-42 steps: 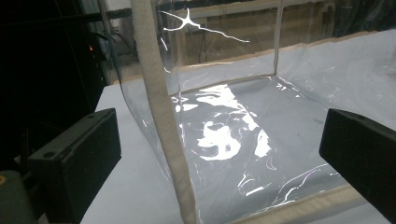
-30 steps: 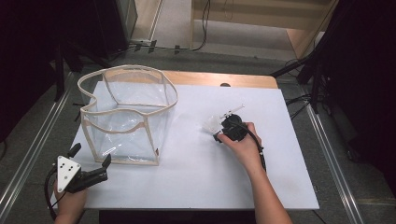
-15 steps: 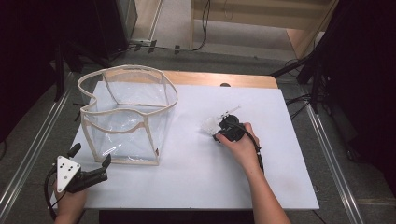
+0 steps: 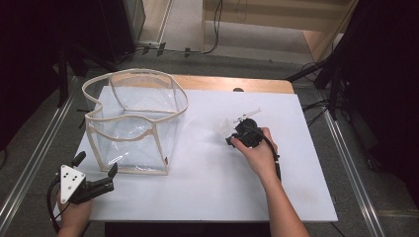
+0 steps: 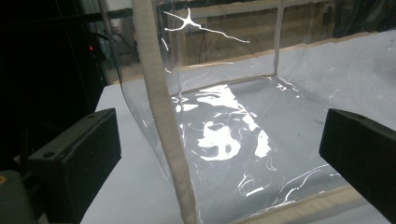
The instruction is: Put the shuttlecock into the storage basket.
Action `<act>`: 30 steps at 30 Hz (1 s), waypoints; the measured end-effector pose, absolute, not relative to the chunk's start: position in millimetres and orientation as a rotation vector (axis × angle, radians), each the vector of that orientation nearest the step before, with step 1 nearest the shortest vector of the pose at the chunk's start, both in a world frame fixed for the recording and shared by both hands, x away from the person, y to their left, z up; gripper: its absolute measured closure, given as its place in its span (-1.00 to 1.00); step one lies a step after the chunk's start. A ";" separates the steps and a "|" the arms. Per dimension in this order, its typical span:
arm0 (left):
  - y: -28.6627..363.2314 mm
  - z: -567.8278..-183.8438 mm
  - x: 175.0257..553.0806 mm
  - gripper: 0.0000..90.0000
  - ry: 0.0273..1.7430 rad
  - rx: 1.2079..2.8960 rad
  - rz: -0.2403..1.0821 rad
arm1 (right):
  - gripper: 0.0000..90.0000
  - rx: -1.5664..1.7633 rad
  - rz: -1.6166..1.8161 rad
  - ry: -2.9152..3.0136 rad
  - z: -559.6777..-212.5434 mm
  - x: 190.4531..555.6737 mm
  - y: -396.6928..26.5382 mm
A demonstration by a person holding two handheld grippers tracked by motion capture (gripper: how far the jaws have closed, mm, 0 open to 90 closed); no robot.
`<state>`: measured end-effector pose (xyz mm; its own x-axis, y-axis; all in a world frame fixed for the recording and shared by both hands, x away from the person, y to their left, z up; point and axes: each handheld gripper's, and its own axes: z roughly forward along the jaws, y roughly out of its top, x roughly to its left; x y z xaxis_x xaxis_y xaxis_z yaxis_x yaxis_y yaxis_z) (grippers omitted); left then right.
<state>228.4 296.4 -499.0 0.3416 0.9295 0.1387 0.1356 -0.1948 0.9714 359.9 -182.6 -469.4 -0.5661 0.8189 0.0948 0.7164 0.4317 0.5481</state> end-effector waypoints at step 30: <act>296.2 -499.0 228.3 -1.00 0.986 1.597 0.990 | 0.40 1.240 1.084 2.297 -438.9 347.5 -175.0</act>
<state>228.3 296.2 -499.0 0.3398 0.9301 0.1391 0.1355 -0.1948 0.9714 347.5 -175.0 -438.9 -0.5751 0.8145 0.0763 0.5768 0.3375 0.7439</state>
